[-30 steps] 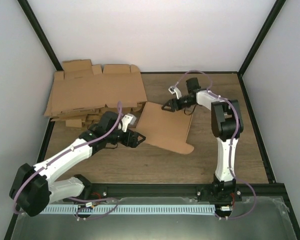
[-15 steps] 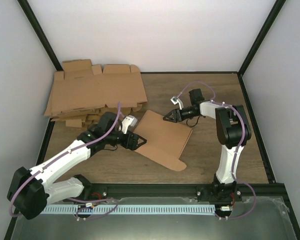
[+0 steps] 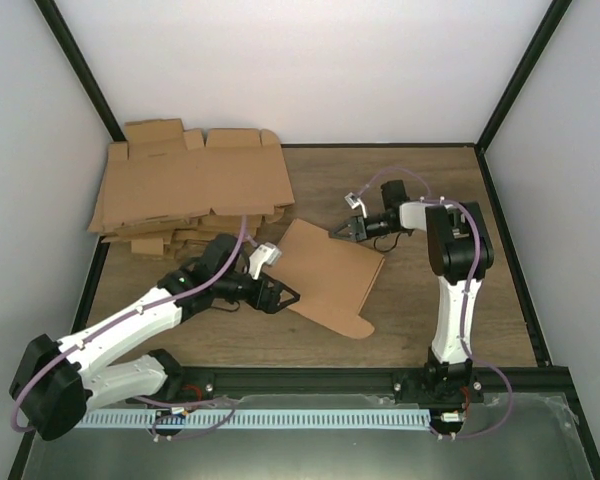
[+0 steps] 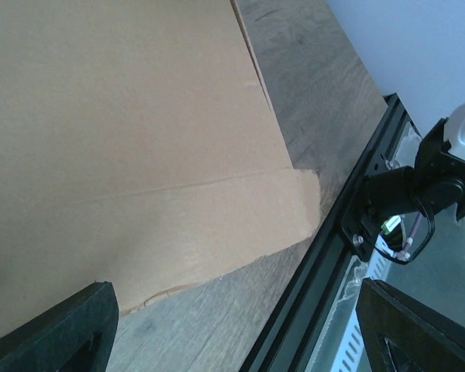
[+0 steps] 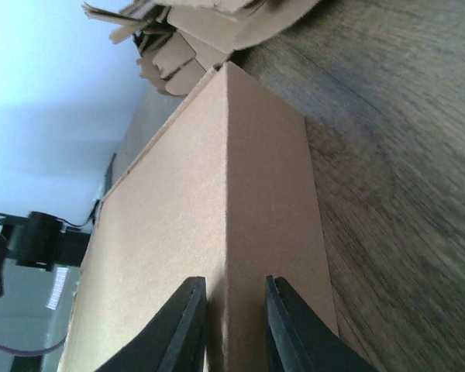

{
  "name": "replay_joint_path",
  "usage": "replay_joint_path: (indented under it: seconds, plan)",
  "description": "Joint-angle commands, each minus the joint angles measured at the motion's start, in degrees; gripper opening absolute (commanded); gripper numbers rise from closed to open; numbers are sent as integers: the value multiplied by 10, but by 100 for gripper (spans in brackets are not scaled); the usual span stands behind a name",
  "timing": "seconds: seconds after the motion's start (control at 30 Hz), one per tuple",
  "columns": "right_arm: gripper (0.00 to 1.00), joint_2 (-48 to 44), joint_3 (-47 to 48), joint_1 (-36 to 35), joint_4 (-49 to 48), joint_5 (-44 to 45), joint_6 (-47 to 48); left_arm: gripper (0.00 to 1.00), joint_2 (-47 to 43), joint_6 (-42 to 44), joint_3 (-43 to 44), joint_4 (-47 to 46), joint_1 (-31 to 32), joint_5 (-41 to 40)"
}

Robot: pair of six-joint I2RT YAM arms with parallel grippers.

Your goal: Fold the paper box

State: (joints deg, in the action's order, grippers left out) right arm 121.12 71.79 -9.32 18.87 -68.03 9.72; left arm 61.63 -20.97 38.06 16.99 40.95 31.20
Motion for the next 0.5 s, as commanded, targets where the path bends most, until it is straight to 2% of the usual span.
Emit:
replay_joint_path:
  seconds: [0.0,0.13,0.37,0.47]
  plan:
    - [16,47,24,36,19,-17,7,87,4,-6,-3,-18,14,15]
    - [10,75,51,51,47,-28,28,87,5,-7,-2,-33,26,28]
    - [10,99,95,52,67,-31,37,87,43,0,-1,-68,41,39]
    - [11,99,101,52,68,-34,40,87,77,2,-14,-118,43,18]
